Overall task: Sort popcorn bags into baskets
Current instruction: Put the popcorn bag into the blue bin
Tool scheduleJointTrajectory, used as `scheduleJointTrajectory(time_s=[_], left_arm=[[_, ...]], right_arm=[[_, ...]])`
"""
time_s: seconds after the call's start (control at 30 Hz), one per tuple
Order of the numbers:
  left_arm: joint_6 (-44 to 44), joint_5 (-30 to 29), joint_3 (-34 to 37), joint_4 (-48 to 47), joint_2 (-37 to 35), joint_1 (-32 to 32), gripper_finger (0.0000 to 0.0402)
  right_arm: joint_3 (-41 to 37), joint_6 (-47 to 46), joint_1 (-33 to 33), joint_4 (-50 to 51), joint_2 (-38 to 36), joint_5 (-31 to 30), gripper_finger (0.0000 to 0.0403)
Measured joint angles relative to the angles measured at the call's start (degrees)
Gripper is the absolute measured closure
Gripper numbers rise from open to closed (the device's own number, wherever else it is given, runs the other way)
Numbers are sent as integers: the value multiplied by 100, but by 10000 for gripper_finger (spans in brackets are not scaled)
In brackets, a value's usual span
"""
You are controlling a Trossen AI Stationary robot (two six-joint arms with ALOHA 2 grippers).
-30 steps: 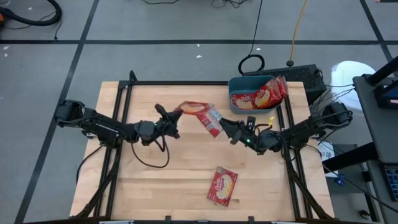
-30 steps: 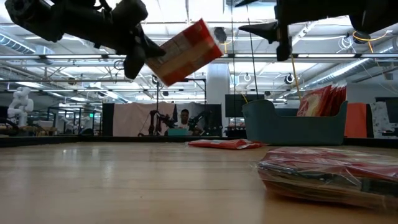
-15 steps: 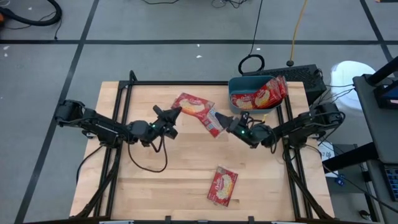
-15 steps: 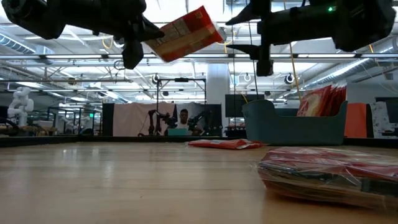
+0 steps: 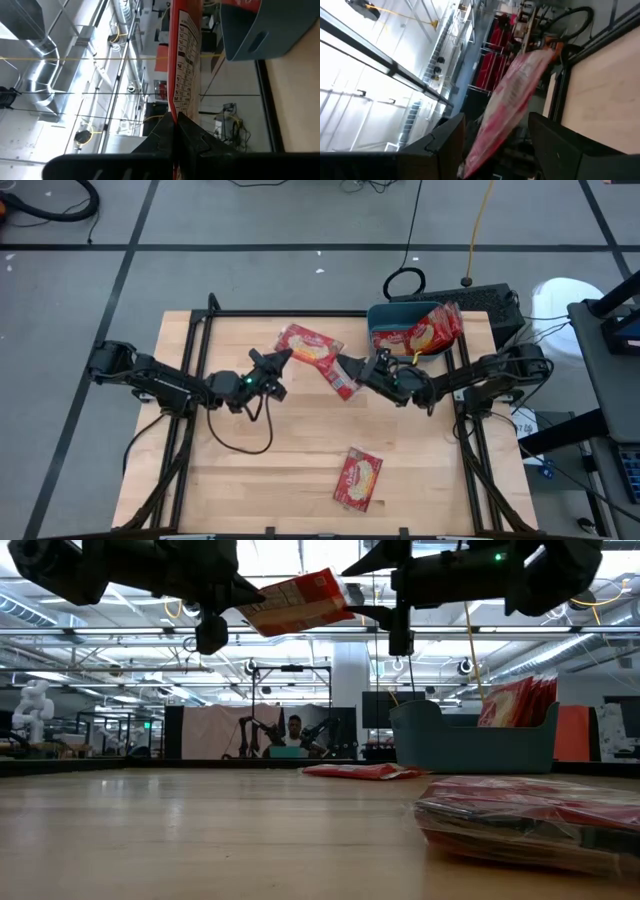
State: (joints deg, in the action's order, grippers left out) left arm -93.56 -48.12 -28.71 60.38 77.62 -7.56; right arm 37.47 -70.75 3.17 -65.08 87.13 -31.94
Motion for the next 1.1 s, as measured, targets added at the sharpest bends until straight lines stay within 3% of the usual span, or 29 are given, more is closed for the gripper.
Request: scheduleJointTrajectory(time_s=[0.23, 0.57, 0.87, 1.1], left_arm=[[-126, 13, 0, 20, 0, 107, 397], [-300, 87, 0, 468, 2, 404, 397], [-387, 71, -2, 595, 4, 454, 397], [-318, 195, -2, 592, 4, 331, 397]], right_arm=[[323, 276, -414, 322, 0, 915, 197], [427, -12, -476, 894, 2, 1251, 236], [427, -18, -374, 836, 2, 795, 201], [427, -87, -548, 676, 91, 778, 177]])
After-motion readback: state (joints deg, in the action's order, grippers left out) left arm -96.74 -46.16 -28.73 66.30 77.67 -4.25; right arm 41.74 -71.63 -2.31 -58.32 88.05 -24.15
